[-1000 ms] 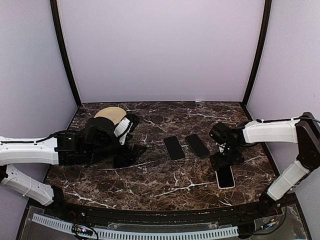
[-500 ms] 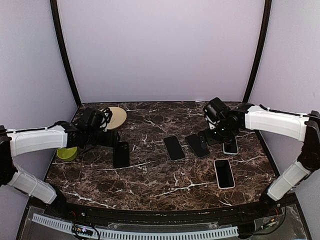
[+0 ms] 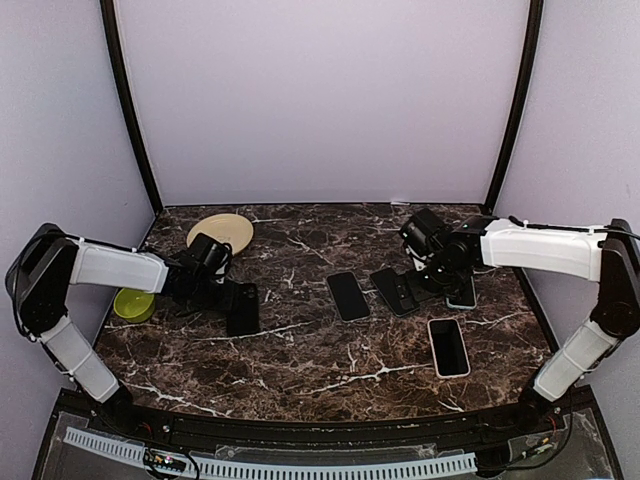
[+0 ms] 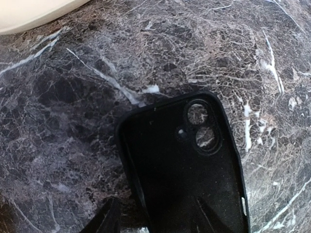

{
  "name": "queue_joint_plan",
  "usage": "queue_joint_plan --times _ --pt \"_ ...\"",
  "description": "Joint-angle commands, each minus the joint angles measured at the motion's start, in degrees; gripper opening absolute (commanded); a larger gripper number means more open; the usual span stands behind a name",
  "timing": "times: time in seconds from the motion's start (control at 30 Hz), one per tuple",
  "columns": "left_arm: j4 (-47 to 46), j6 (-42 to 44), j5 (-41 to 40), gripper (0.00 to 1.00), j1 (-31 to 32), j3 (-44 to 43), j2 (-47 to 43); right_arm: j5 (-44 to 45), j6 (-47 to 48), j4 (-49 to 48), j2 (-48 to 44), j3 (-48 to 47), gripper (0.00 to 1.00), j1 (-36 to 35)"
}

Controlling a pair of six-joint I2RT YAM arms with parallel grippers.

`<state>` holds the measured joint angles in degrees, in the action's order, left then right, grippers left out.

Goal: Put the phone into the phone case
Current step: Pick up the phone case from the center of the board.

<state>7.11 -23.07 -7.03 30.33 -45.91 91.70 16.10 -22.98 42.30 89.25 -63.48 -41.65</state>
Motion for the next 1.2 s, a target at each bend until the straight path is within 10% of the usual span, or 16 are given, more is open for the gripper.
queue_joint_plan --times 0.0,0.37,0.6,0.87,1.17 --pt "-2.0 -1.4 -0.2 0.50 -0.7 1.3 2.2 -0.3 -0.4 -1.8 -0.6 0.3 0.98 -0.8" --pt "-3.6 -3.3 6.2 0.02 -1.0 2.3 4.5 0.0 -0.5 -2.1 -0.7 0.6 0.98 -0.9" --pt "-6.4 -5.5 6.1 0.00 0.1 6.0 -1.6 -0.2 -1.0 -2.5 -1.0 1.5 0.98 -1.0" --pt "-9.3 -1.7 -12.7 0.00 12.7 6.9 -12.0 -2.1 -0.2 -7.9 -3.4 1.5 0.99 -3.8" --pt "-23.4 6.9 -32.4 0.00 30.1 7.2 -18.6 -24.7 -3.0 -50.9 -11.2 11.3 0.96 -14.8"
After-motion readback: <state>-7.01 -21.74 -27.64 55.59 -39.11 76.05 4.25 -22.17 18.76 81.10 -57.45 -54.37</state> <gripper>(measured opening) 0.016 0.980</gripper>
